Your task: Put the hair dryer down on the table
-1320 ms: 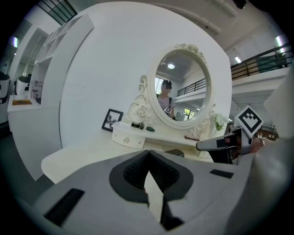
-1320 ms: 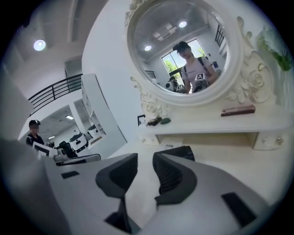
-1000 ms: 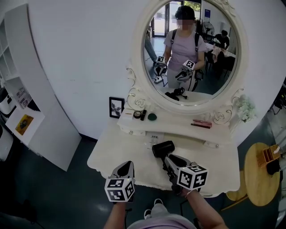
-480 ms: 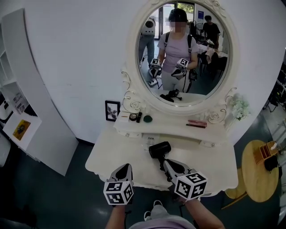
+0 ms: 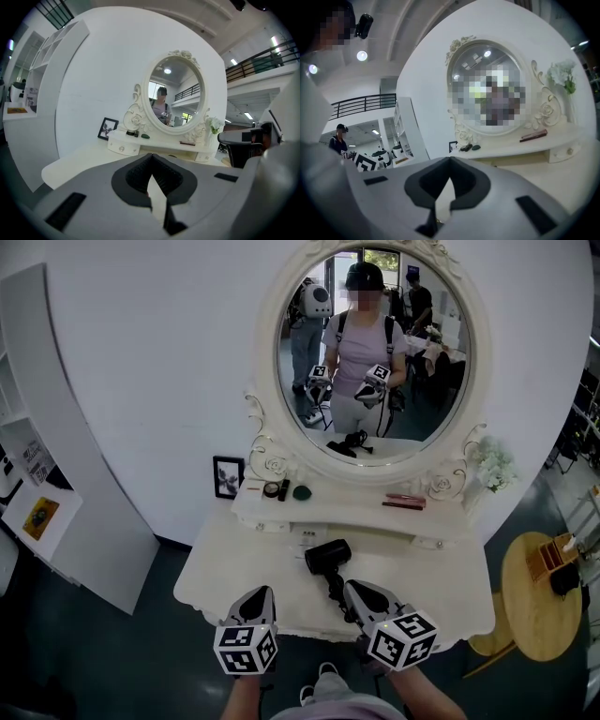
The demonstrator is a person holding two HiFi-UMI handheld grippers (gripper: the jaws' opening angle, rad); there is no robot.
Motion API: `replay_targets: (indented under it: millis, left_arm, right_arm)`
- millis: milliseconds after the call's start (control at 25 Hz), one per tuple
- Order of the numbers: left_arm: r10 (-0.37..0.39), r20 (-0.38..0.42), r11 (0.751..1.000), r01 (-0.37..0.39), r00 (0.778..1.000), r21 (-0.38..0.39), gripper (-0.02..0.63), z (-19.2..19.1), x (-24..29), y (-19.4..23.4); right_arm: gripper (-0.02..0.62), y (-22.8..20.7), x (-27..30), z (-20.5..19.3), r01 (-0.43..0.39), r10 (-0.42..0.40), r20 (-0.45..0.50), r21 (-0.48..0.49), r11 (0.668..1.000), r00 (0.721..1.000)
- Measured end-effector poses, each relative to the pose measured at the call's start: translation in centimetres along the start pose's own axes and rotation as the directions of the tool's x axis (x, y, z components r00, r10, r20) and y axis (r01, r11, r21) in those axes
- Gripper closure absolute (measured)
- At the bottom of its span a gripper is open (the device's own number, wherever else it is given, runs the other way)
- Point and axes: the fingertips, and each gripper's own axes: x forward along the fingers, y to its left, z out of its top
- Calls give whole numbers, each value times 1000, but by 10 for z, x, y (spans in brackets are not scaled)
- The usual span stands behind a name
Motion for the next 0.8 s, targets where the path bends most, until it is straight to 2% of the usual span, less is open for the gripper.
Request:
replay_targets:
  millis: [800]
  left_arm:
    - [6,-1,1000,-6,1000,6,606,0,3,-11]
  right_arm:
    - [592,-3,0,-4,-20,20,-5,-53,998,1000]
